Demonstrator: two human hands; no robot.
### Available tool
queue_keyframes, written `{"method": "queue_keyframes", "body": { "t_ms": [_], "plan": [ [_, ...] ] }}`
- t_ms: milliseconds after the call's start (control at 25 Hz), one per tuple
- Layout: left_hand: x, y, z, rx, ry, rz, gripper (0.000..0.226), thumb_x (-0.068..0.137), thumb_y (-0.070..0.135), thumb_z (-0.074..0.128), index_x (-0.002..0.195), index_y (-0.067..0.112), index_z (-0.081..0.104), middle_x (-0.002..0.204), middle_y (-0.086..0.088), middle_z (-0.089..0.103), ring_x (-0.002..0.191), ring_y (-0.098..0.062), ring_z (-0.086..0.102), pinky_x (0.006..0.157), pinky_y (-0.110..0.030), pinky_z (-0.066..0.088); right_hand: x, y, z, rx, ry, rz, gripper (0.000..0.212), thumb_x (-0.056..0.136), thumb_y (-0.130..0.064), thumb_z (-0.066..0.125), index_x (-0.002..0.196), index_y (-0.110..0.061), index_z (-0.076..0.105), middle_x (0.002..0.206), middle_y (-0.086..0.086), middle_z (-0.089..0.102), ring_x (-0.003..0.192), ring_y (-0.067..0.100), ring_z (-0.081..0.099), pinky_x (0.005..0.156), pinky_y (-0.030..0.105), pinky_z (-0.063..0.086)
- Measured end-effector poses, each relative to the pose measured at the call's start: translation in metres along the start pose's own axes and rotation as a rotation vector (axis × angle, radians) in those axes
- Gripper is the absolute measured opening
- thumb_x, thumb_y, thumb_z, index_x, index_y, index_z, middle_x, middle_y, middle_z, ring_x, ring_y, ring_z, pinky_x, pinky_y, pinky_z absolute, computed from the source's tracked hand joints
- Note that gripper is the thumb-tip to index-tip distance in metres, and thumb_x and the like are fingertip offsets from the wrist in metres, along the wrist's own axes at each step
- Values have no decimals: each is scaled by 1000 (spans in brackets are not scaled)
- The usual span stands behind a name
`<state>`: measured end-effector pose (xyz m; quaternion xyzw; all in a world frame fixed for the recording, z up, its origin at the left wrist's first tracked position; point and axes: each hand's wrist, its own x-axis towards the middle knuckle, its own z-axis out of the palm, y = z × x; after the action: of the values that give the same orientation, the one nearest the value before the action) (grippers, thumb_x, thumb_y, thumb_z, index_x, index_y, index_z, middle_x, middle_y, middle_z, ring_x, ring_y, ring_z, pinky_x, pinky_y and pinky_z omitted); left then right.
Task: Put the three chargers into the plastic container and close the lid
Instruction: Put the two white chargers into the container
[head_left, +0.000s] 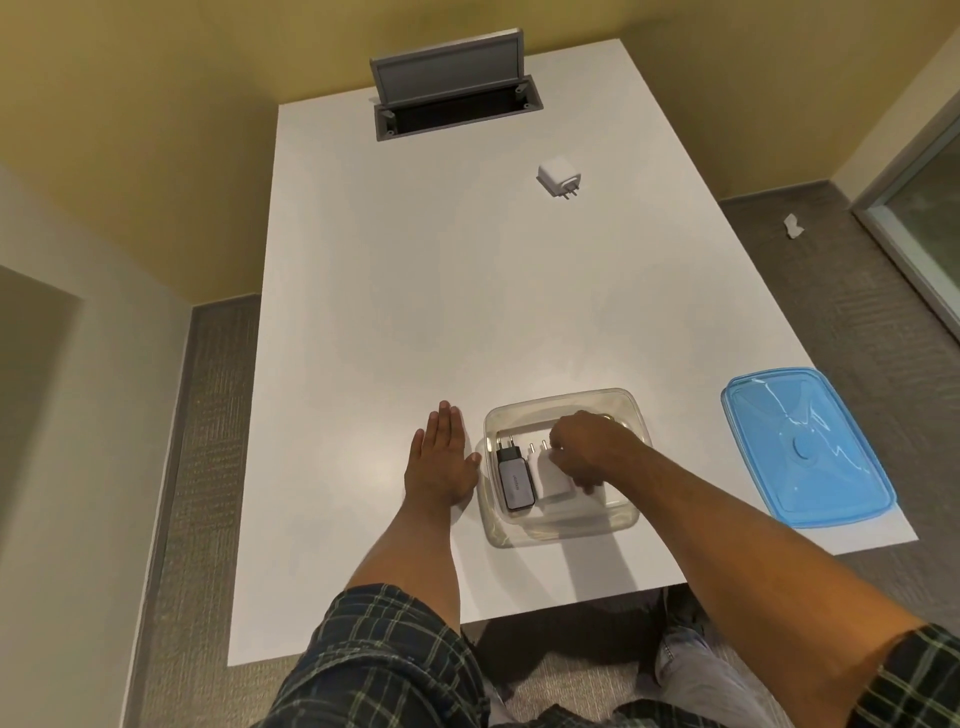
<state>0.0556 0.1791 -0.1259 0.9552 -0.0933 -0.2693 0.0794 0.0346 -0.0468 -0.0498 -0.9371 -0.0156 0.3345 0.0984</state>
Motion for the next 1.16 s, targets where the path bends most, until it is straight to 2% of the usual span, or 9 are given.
{"method": "queue_keyframes", "body": {
  "t_ms": [80, 200, 280, 400, 520, 720, 880, 1000, 1160],
  "plan": [
    [6, 4, -4, 28, 86, 15, 74, 104, 34, 35, 162, 13, -7, 170, -3, -15, 158, -20, -8, 128, -41, -2, -7, -1, -16, -83, 115, -84, 32, 95, -36, 54, 78, -15, 72, 71, 5, 76, 63, 19, 72, 73, 30, 58],
    [18, 11, -10, 47, 143, 45, 71, 104, 28, 36, 162, 11, -1, 170, -5, -11, 159, -23, -4, 128, -41, 2, -7, 0, -38, -176, 306, -175, 37, 95, -47, 51, 84, -18, 73, 82, 3, 74, 80, 27, 70, 65, 28, 44],
    [30, 14, -14, 19, 142, 72, 66, 106, 26, 32, 162, 10, 1, 170, -6, -9, 159, -25, -4, 128, -41, 6, 2, 4, -54, -227, 416, -150, 43, 98, -49, 46, 81, -18, 70, 78, 4, 73, 76, 30, 69, 62, 29, 39],
    [49, 14, -17, -76, 144, 112, 60, 109, 25, 26, 162, 10, 1, 171, -6, -5, 159, -26, -1, 128, -39, 10, 32, 19, -81, -166, 582, 4, 44, 99, -50, 44, 85, -18, 71, 77, 4, 73, 75, 30, 70, 64, 30, 44],
    [73, 11, -16, -106, 189, 145, 60, 110, 31, 24, 162, 15, 0, 171, -2, -5, 159, -23, -1, 127, -41, 11, 75, 42, -101, -20, 559, 146, 30, 97, -41, 52, 108, -19, 68, 98, 3, 73, 95, 29, 69, 76, 35, 50],
    [110, 11, -21, -93, 310, 129, 63, 108, 43, 23, 163, 19, 1, 170, 5, -5, 158, -12, -4, 129, -37, 6, 141, 68, -128, 157, 453, 178, 52, 92, -26, 58, 143, -24, 49, 132, 5, 59, 125, 28, 56, 99, 41, 49],
    [142, 17, -27, -50, 440, 69, 61, 107, 38, 20, 162, 16, 11, 171, 2, 7, 158, -14, 7, 128, -37, 11, 194, 70, -150, 179, 486, 134, 63, 91, -23, 59, 151, -29, 40, 145, 7, 47, 130, 31, 52, 101, 43, 48],
    [161, 25, -31, -39, 521, 17, 61, 105, 37, 22, 161, 13, 20, 169, -2, 19, 157, -17, 18, 127, -40, 19, 227, 72, -166, 157, 494, 160, 64, 95, -31, 58, 154, -29, 32, 151, 11, 38, 134, 35, 46, 99, 46, 47],
    [183, 26, -37, -15, 557, 5, 62, 105, 39, 23, 161, 14, 20, 169, -1, 19, 157, -19, 19, 125, -43, 22, 268, 85, -188, 148, 558, 160, 64, 96, -33, 56, 154, -27, 30, 155, 14, 30, 138, 35, 39, 99, 49, 47]
  ]
}}
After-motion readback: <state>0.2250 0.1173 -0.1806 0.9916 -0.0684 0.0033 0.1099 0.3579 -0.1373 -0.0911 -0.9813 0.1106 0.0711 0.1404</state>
